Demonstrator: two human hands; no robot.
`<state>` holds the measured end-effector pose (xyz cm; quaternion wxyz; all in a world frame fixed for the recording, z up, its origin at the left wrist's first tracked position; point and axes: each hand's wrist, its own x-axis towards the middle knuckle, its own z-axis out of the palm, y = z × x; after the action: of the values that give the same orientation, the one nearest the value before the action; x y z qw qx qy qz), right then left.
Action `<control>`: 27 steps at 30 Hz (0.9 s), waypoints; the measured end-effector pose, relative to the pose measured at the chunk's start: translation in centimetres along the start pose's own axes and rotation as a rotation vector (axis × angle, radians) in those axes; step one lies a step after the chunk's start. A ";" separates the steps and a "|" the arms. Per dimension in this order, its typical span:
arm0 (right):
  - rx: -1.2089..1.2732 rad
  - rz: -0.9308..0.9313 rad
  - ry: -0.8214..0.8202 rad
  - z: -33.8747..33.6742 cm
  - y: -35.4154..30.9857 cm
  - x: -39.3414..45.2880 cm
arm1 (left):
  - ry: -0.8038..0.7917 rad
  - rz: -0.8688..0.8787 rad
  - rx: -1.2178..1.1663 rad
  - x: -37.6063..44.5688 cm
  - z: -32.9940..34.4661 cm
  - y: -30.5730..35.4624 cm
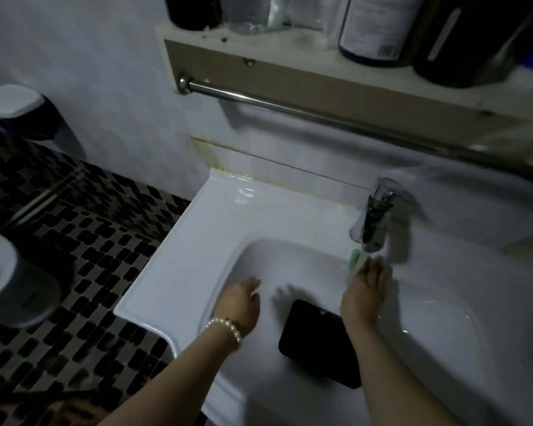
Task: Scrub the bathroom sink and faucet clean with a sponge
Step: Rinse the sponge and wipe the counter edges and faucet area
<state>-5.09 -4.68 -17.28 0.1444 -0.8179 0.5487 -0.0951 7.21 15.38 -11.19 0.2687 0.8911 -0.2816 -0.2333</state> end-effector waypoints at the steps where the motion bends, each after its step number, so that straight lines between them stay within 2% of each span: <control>1: 0.027 0.056 0.011 -0.5 1.3 -0.2 | -0.036 0.018 -0.013 0.0 0.6 1.0; 3: 0.206 0.234 0.025 -1.3 3.3 -0.6 | -0.120 0.041 -0.040 0.0 2.1 3.3; 5: 0.491 0.443 0.008 -1.6 4.3 -1.0 | -0.183 0.046 -0.069 0.3 3.6 5.6; 7: 0.828 0.569 -0.020 -2.3 4.4 -1.7 | -0.223 0.068 -0.094 0.7 5.0 7.8; 11: 1.577 0.754 -0.292 -4.4 2.5 -1.8 | -0.283 0.197 -0.087 1.1 6.4 11.4; 13: 1.807 0.775 -0.385 -5.7 1.0 -1.4 | -0.323 0.301 -0.067 1.6 6.5 11.8; 17: 1.828 0.790 -0.389 -6.8 -0.7 -0.6 | -0.321 0.451 0.356 4.0 4.7 9.9; 20: 1.753 0.864 -0.279 -6.4 -2.2 -0.2 | -0.289 0.456 0.577 6.3 2.4 6.9; 23: 1.587 0.836 -0.158 -5.6 -4.8 0.3 | -0.302 0.289 0.687 8.3 -0.4 3.7; 27: 1.220 0.788 -0.073 -2.8 -8.7 1.1 | -0.284 -0.018 0.671 9.7 -4.0 0.1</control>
<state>2.05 -2.99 -11.63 0.6166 -0.3360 0.6467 -0.2979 16.53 10.61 -10.72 -0.0826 0.8907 -0.3693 -0.2519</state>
